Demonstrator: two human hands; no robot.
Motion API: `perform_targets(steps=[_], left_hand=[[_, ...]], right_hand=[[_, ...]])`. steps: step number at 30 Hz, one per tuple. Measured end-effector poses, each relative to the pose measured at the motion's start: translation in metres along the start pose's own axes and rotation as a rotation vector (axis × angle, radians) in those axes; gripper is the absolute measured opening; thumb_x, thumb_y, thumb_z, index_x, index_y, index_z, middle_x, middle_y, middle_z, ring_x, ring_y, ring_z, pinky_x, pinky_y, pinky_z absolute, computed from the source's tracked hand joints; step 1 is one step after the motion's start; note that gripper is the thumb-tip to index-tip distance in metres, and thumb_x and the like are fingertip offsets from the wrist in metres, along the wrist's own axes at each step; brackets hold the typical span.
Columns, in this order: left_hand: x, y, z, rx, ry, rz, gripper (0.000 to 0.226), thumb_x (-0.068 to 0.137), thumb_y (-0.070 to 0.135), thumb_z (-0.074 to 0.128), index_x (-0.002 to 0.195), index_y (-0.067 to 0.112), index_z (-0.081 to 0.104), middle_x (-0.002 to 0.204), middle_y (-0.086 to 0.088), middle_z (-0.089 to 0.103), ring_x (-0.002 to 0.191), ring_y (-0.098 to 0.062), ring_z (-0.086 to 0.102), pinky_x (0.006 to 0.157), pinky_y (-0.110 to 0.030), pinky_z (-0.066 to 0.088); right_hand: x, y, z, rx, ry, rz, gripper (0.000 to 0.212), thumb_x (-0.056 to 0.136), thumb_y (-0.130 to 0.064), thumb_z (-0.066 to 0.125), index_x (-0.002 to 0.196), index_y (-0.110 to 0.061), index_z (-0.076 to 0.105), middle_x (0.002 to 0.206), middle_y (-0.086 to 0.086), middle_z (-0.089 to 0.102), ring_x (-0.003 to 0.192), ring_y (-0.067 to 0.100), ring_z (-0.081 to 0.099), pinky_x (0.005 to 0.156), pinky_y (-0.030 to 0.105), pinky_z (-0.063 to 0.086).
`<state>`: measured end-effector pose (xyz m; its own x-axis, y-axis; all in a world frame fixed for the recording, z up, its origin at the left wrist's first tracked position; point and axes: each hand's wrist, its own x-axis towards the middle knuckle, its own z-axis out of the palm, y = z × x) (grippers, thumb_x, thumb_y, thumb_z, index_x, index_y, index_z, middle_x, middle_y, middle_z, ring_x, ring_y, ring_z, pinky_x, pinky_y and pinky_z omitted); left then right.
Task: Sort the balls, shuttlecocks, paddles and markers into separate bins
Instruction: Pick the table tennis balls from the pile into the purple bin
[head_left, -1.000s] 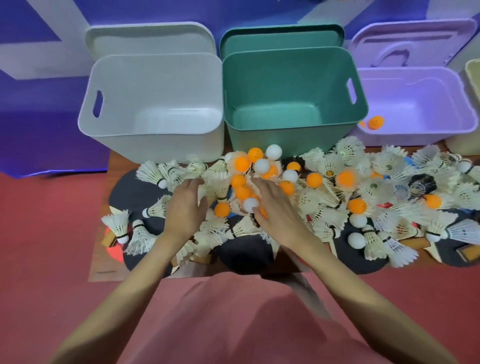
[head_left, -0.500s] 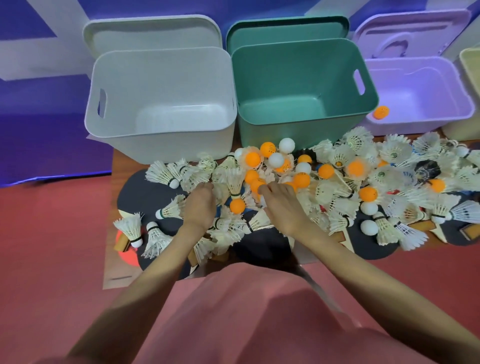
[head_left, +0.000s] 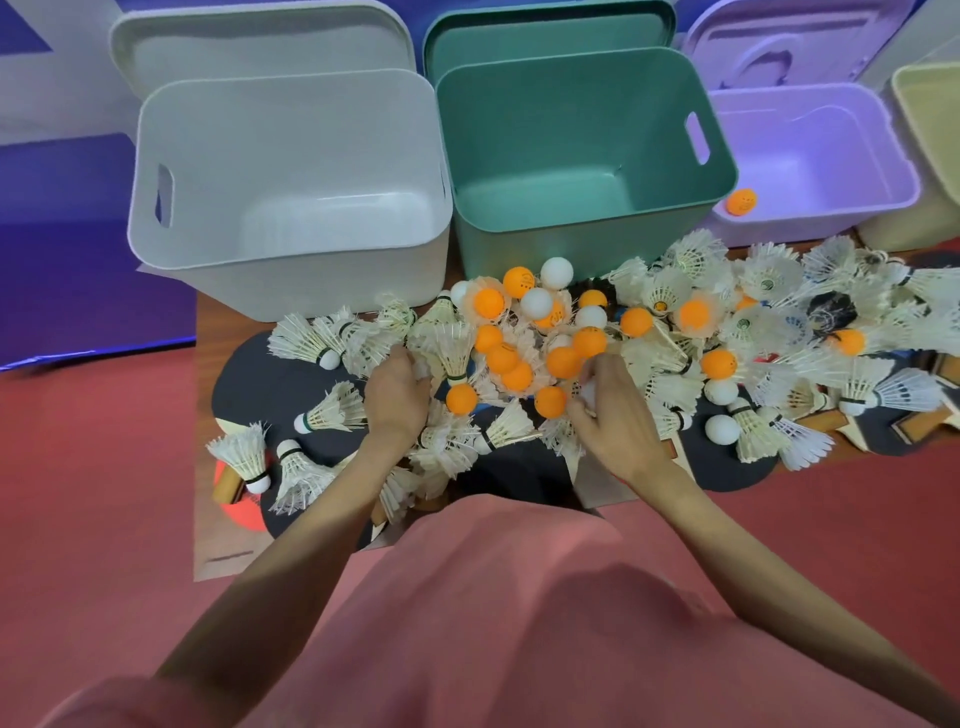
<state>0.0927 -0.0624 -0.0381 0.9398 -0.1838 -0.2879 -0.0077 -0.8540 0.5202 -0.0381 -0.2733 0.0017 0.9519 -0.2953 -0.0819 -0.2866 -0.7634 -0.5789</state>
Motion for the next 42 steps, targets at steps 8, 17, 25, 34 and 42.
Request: perform_targets(steps=[8, 17, 25, 34, 42], left_hand=[[0.002, -0.003, -0.004, -0.038, -0.002, 0.023, 0.024, 0.082, 0.005, 0.065, 0.099, -0.002, 0.05, 0.093, -0.019, 0.061, 0.084, -0.034, 0.057, 0.064, -0.034, 0.037], [-0.022, 0.006, -0.026, 0.071, 0.033, 0.088, 0.047, 0.078, 0.021, 0.073, 0.119, 0.008, 0.053, 0.11, -0.017, 0.052, 0.086, -0.032, 0.056, 0.065, -0.03, 0.038], [-0.025, 0.02, -0.025, -0.07, -0.08, 0.055, 0.039, 0.076, 0.03, 0.07, 0.103, 0.01, 0.051, 0.105, -0.005, 0.043, 0.08, -0.024, 0.05, 0.065, -0.029, 0.036], [-0.02, 0.049, -0.005, 0.402, -0.114, 0.132, 0.039, 0.09, 0.05, 0.047, 0.084, 0.012, 0.054, 0.082, -0.005, 0.057, 0.074, -0.026, 0.057, 0.053, -0.027, 0.035], [-0.018, 0.063, 0.011, 0.615, -0.164, 0.036, 0.029, 0.081, 0.044, 0.065, 0.091, 0.017, 0.06, 0.091, 0.0, 0.063, 0.085, -0.022, 0.064, 0.057, -0.023, 0.035]], right_hand=[[0.003, 0.003, 0.014, -0.331, -0.048, -0.076, 0.047, 0.072, -0.023, 0.075, 0.111, -0.005, 0.058, 0.098, 0.02, 0.047, 0.084, 0.035, 0.052, 0.058, 0.029, 0.038], [0.011, 0.002, 0.03, -0.506, -0.103, -0.039, 0.039, 0.055, -0.024, 0.085, 0.083, -0.006, 0.065, 0.092, 0.02, 0.05, 0.079, 0.035, 0.051, 0.066, 0.036, 0.043], [0.007, -0.003, 0.012, -0.217, 0.076, -0.014, 0.038, 0.073, -0.033, 0.074, 0.094, -0.004, 0.06, 0.1, 0.017, 0.045, 0.091, 0.033, 0.048, 0.072, 0.038, 0.047], [0.002, 0.002, -0.003, -0.065, 0.125, 0.054, 0.041, 0.076, -0.036, 0.074, 0.101, -0.005, 0.061, 0.106, 0.015, 0.041, 0.103, 0.031, 0.046, 0.086, 0.042, 0.046], [0.001, 0.018, -0.014, -0.05, 0.152, 0.044, 0.045, 0.077, -0.039, 0.072, 0.106, -0.008, 0.059, 0.106, 0.013, 0.04, 0.104, 0.03, 0.045, 0.087, 0.041, 0.047]])
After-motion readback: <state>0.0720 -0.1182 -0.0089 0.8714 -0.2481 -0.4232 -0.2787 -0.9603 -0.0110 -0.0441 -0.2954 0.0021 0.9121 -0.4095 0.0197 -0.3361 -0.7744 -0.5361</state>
